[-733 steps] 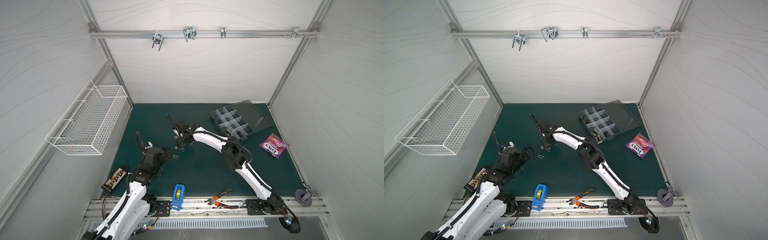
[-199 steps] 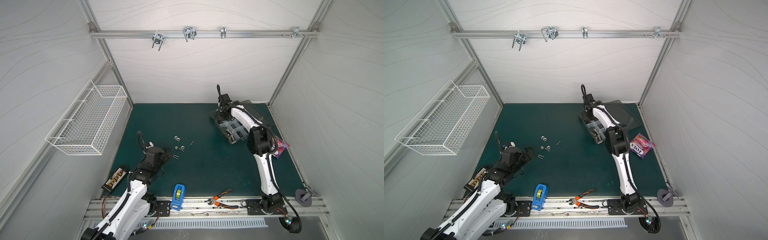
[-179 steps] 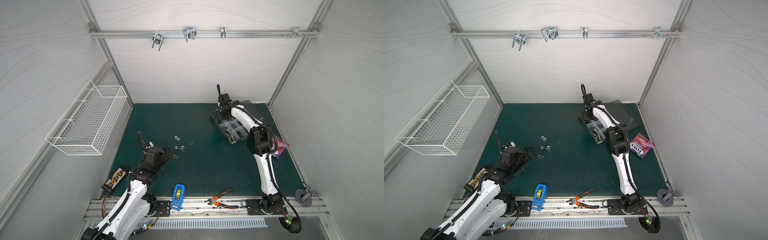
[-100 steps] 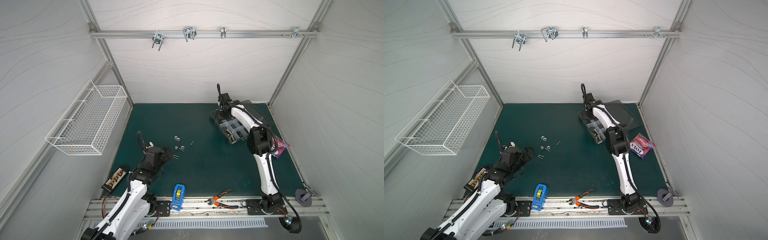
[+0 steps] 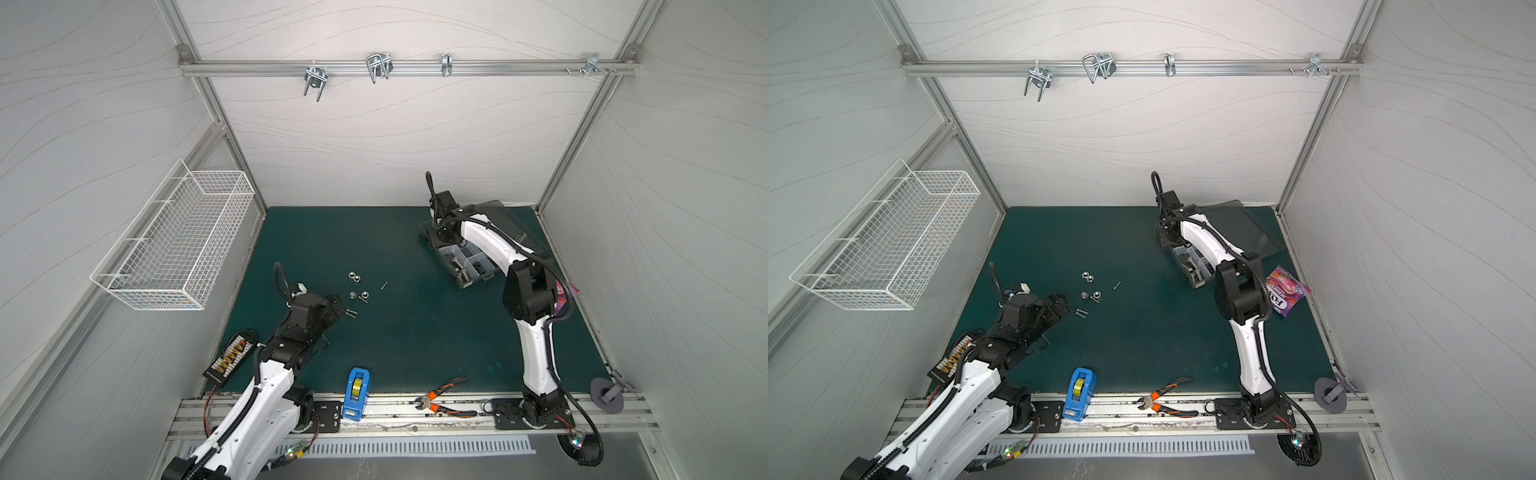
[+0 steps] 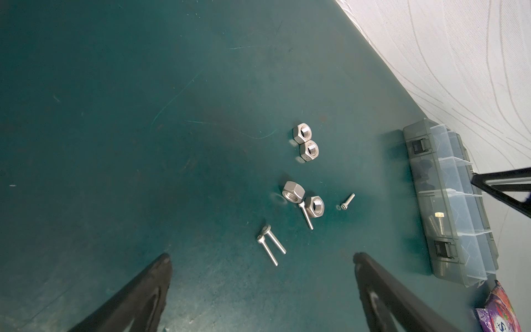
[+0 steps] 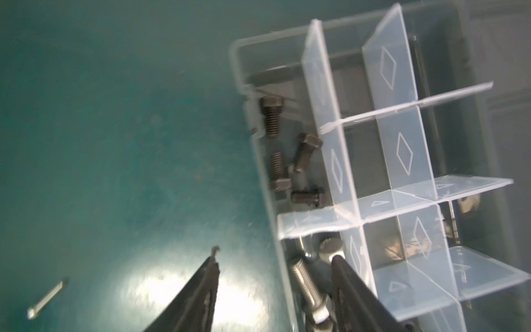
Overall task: Sort the screws and nuts into containers
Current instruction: 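Move the right gripper back over the pile toward a small silver screw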
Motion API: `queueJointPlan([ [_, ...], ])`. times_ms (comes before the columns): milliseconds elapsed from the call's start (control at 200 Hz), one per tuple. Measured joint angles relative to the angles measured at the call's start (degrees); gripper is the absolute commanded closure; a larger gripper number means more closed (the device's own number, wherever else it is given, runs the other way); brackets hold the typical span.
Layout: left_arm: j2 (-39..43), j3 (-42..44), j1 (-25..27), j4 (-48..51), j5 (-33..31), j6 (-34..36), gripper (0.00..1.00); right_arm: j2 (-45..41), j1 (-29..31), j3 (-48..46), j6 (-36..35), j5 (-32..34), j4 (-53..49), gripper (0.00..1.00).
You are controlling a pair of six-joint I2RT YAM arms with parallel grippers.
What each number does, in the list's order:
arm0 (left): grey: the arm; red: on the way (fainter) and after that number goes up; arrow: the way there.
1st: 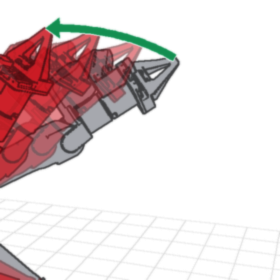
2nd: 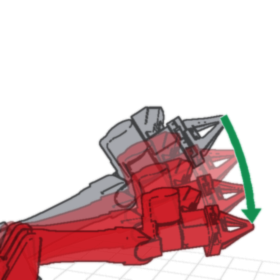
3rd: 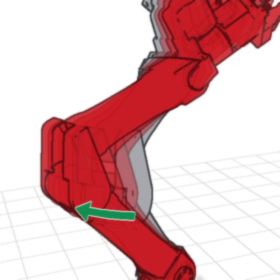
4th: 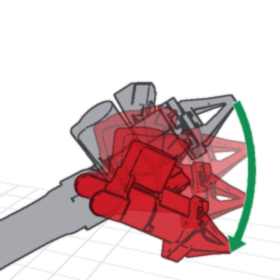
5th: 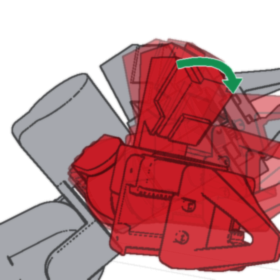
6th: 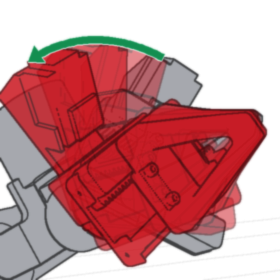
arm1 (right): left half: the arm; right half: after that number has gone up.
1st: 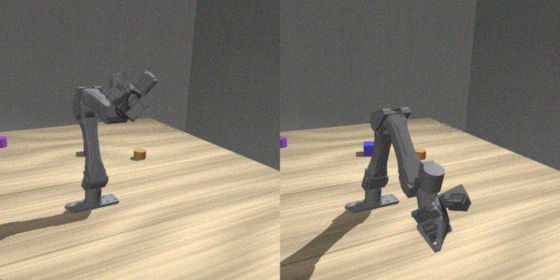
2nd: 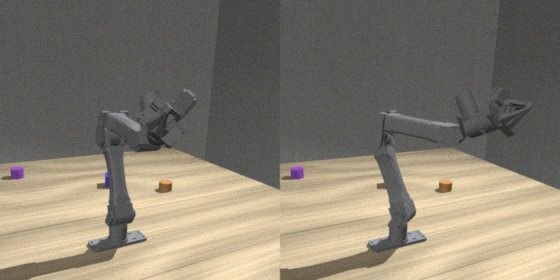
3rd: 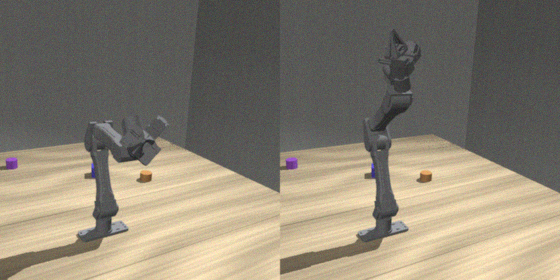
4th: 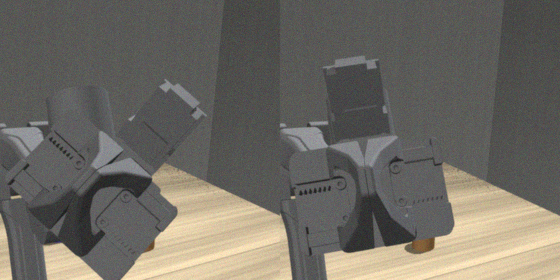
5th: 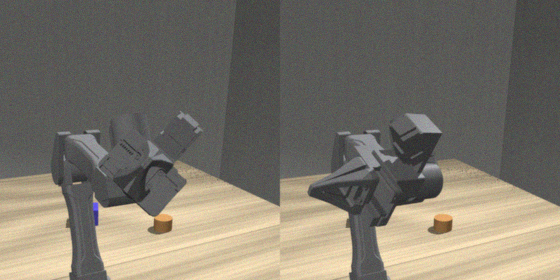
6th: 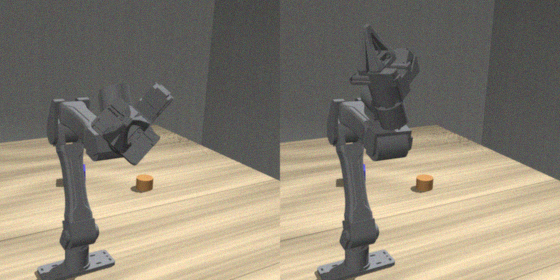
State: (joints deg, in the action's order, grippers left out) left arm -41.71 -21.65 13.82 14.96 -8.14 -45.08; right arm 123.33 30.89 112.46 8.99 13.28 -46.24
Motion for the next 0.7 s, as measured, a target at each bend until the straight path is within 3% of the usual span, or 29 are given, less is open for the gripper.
queueJointPlan([
  [345,0.59,0.00,0.00,0.00,-0.02,0.00,0.00,-0.59,13.64,-2.19,4.87,2.36,-0.70,0.16],
  [700,1.20,0.00,0.00,0.02,-0.02,-0.02,0.00,12.02,20.02,7.56,7.34,2.10,-3.52,0.17],
])
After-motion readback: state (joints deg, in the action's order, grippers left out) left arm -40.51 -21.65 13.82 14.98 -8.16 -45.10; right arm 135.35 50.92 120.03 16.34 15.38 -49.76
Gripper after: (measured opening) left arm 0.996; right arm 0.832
